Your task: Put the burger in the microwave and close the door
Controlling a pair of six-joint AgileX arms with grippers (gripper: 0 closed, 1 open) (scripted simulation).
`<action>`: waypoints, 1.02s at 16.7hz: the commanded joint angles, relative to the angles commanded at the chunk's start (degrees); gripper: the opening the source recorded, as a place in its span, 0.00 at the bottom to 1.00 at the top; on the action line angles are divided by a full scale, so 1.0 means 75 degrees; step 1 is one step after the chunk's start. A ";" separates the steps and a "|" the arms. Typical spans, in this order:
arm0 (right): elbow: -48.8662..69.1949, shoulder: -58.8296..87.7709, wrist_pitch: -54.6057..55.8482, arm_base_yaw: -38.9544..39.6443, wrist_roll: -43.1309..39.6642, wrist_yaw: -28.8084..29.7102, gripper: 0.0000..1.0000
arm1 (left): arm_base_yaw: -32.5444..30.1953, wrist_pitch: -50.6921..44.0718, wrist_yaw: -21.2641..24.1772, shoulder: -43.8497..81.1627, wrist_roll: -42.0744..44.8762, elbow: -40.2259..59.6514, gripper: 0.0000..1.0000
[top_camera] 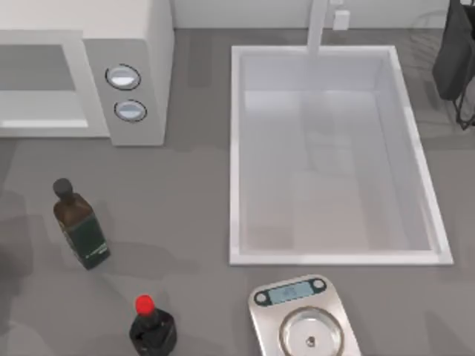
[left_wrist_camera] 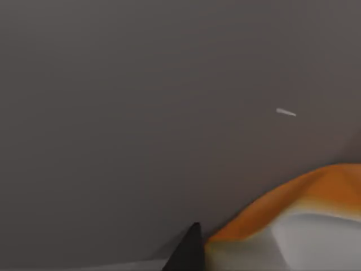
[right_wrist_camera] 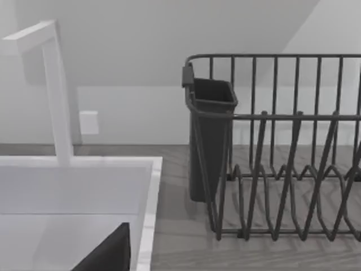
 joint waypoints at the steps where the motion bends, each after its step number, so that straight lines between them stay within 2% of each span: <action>1: 0.0000 0.0000 0.0000 0.0000 0.0000 0.0000 1.00 | 0.0000 0.0000 0.0000 0.0000 0.0000 0.0000 0.00; 7: 0.0000 0.0000 0.0000 0.0000 0.0000 0.0000 1.00 | 0.0000 0.0000 0.0000 0.0000 0.0000 0.0000 0.00; 8: 0.0000 0.0000 0.0000 0.0000 0.0000 0.0000 1.00 | -0.0170 -0.0671 0.0102 -0.0488 -0.0194 0.0150 0.00; 12: 0.0000 0.0000 0.0000 0.0000 0.0000 0.0000 1.00 | -0.0152 -0.1200 0.0098 -0.0687 -0.0175 0.0583 0.00; 17: 0.0000 0.0000 0.0000 0.0000 0.0000 0.0000 1.00 | -0.0177 -0.2877 0.0099 -0.1185 -0.0168 0.1466 0.00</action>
